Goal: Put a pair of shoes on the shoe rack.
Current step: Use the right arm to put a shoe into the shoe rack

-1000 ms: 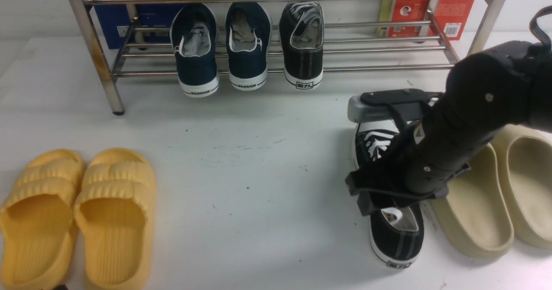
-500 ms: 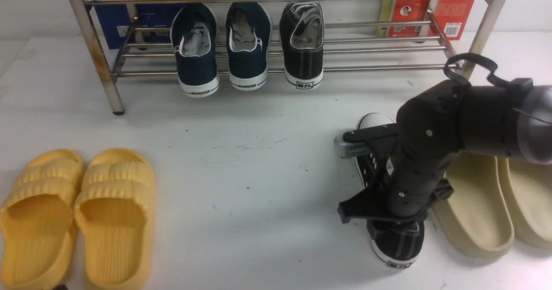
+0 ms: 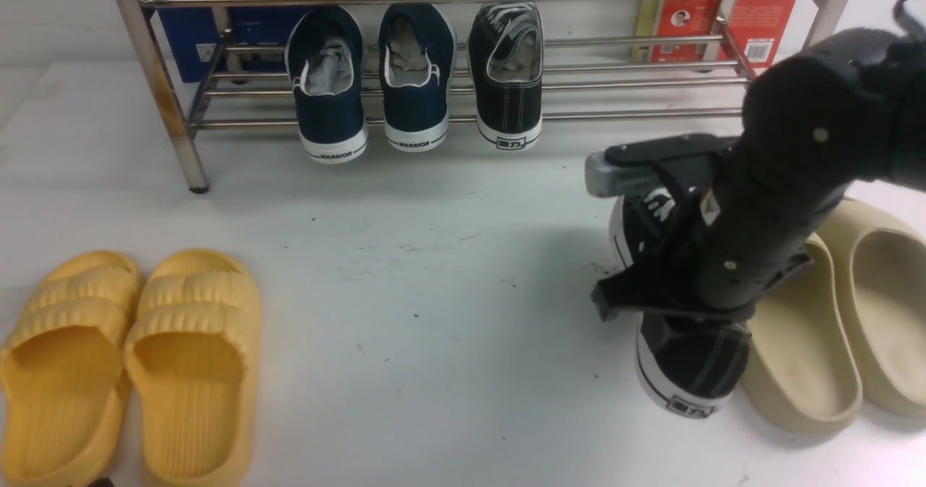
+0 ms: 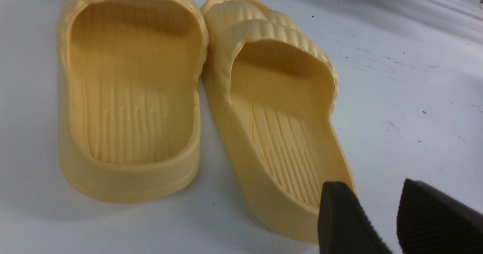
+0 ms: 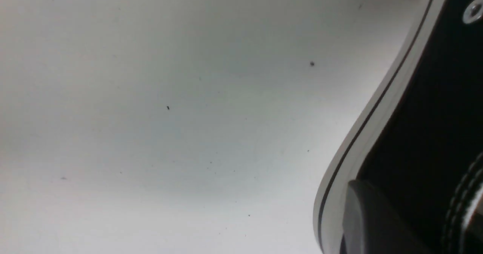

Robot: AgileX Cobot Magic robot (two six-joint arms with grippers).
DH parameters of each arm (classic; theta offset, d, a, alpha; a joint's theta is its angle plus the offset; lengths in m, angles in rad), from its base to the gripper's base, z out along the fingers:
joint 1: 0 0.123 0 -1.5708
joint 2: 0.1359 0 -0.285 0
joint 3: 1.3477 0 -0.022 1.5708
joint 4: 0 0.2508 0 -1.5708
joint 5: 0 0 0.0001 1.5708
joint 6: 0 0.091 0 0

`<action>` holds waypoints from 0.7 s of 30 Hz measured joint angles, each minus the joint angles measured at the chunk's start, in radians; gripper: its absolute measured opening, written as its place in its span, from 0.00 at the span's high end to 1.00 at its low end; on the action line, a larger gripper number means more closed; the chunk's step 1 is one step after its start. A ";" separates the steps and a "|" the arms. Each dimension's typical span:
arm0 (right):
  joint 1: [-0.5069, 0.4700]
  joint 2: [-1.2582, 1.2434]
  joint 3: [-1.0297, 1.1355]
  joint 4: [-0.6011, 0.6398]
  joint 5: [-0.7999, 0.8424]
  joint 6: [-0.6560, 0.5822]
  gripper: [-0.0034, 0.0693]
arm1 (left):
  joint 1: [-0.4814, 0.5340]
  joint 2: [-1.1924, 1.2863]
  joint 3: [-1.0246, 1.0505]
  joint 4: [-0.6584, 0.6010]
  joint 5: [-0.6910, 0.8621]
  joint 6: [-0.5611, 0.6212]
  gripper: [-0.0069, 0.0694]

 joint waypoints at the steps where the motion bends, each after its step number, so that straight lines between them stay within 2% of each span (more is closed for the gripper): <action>1: 0.000 0.000 -0.014 -0.006 0.000 -0.006 0.79 | 0.000 0.000 0.000 0.000 0.000 0.000 0.60; 7: -0.016 0.053 -0.102 -0.033 -0.043 -0.041 0.79 | 0.000 0.000 0.000 0.000 0.000 0.000 0.60; 13: -0.092 0.197 -0.270 -0.043 -0.073 -0.118 0.79 | 0.000 0.000 0.000 0.000 0.000 0.000 0.60; 17: -0.168 0.357 -0.480 -0.042 -0.063 -0.174 0.79 | 0.000 0.000 0.000 0.000 0.000 0.000 0.60; 21: -0.200 0.450 -0.604 -0.042 -0.039 -0.199 0.79 | 0.000 0.000 0.000 0.000 0.000 0.000 0.60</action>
